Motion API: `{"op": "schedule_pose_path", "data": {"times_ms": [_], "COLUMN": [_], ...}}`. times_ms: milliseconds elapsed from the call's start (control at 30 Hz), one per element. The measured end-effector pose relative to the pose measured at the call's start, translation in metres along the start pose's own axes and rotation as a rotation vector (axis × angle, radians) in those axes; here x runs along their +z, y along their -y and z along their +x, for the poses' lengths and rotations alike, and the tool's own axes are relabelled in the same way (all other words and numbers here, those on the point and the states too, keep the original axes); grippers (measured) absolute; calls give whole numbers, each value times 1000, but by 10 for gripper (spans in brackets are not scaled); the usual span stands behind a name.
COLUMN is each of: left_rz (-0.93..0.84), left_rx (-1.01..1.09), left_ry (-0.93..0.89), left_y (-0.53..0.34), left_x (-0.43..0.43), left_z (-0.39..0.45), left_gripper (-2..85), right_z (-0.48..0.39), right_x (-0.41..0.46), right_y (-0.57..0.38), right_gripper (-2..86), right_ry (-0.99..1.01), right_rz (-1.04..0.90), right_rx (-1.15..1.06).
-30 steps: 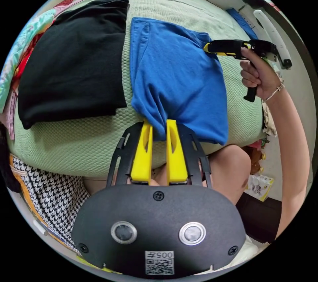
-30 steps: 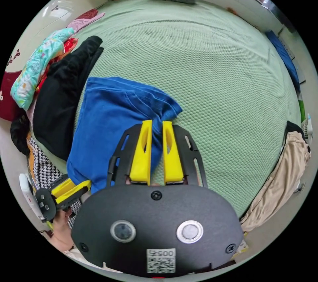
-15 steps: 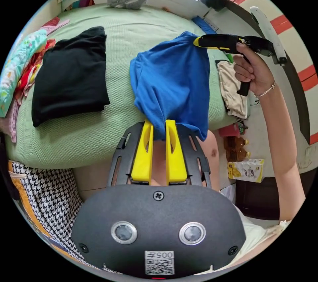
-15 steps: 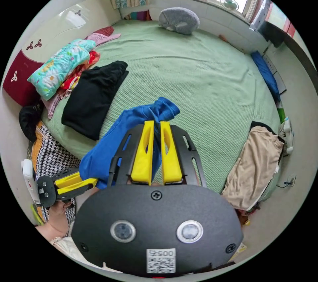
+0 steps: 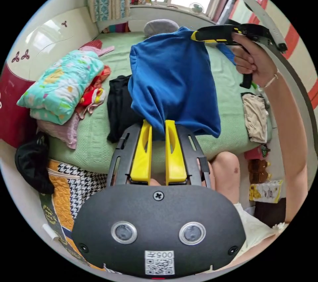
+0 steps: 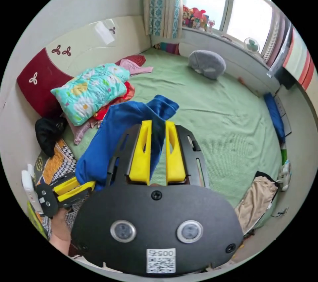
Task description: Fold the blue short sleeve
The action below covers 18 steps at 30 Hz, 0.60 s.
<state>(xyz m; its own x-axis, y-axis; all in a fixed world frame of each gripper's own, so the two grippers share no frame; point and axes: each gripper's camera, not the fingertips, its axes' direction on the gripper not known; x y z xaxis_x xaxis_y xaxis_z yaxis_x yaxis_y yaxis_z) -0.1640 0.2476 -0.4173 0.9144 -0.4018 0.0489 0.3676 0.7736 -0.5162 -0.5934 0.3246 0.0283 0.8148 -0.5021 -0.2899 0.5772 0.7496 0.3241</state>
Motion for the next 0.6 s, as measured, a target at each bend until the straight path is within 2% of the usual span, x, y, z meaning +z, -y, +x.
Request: {"op": "schedule_pose_path", "data": {"times_ms": [100, 167, 267, 367, 500, 600], "left_rz": [-57, -162, -108, -109, -145, -160], "left_rx": [-49, -112, -167, -115, -22, 26], "left_ry": [53, 54, -69, -76, -20, 18], "left_y": [10, 4, -3, 0, 6, 10], "left_x": [70, 117, 118, 112, 109, 105], "left_z": [-35, -57, -71, -69, -53, -41], "left_gripper": [75, 74, 76, 76, 77, 78], "right_z": [-14, -34, -56, -59, -63, -73], "right_x": [51, 85, 115, 121, 121, 130], "right_y": [-27, -86, -167, -213, -221, -213], "right_gripper": [82, 92, 102, 103, 93, 50], "right_ry": [108, 184, 84, 61, 121, -46], "right_rz": [-86, -126, -167, -114, -63, -107], "right_rx": [17, -71, -206, -206, -201, -232]}}
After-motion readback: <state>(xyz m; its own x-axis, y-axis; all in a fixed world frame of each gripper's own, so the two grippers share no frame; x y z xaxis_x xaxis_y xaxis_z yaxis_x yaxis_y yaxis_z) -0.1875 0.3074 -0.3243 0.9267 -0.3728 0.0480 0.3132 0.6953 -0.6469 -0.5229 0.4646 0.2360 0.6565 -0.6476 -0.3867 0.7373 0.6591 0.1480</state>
